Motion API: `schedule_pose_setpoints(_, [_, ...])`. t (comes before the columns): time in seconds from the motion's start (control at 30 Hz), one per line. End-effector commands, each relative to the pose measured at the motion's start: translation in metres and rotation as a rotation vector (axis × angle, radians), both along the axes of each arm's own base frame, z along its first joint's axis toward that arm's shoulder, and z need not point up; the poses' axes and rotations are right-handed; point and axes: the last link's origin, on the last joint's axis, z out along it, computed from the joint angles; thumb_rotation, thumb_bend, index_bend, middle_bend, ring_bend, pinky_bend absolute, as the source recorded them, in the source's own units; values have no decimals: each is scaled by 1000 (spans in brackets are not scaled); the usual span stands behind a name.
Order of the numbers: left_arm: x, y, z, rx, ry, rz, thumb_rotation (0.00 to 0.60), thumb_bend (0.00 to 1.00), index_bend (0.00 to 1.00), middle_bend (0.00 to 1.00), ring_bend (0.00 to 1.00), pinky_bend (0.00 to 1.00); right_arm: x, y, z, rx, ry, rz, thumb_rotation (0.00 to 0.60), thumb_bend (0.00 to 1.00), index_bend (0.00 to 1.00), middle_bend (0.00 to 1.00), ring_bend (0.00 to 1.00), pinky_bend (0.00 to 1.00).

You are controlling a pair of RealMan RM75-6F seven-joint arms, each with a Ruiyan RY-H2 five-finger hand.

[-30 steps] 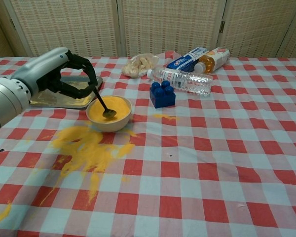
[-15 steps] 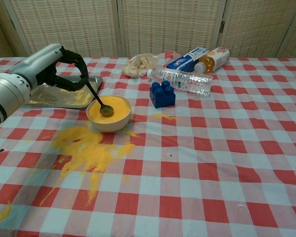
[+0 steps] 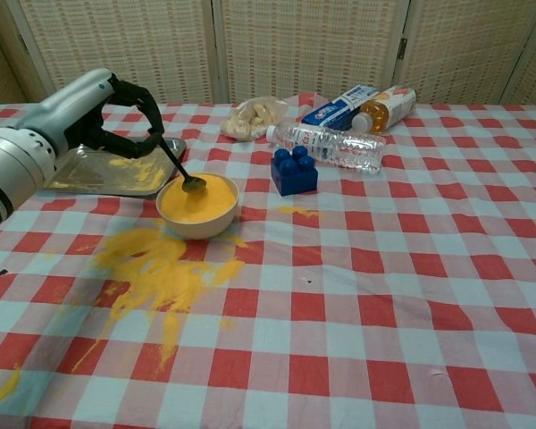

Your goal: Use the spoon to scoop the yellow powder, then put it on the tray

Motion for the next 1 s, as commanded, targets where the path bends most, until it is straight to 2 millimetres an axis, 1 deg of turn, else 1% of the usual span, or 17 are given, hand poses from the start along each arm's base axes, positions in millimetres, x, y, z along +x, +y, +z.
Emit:
schedule_pose_setpoints(0.03, [0,-2,1,-2,-2,-4,600,672,824,418,127,52,0,0,0,-2,-1,0,600,54,0,0,0,0])
schedule_pose_setpoints(0.2, [3,-3,2,-14,-19,-3,600,674,824,418,127,52,0,0,0,-2,-1,-1,600,54,0,0,0,0])
schedule_pose_setpoints(0.5, [4,1,4,5,-19,2,600,674,823,419,128,52,-1,-1,0,4,2,-7,600,54,0,0,0,0])
schedule_pose_setpoints(0.77, [1,6,-1,2,-3,15,600,674,824,420,131,52,-1,-2,0,2,2,-9,600,54,0,0,0,0])
schedule_pose_setpoints(1.0, [0,3,-4,-39,-13,30,600,674,823,420,131,52,-1,-1,0,-1,2,-6,600,54,0,0,0,0])
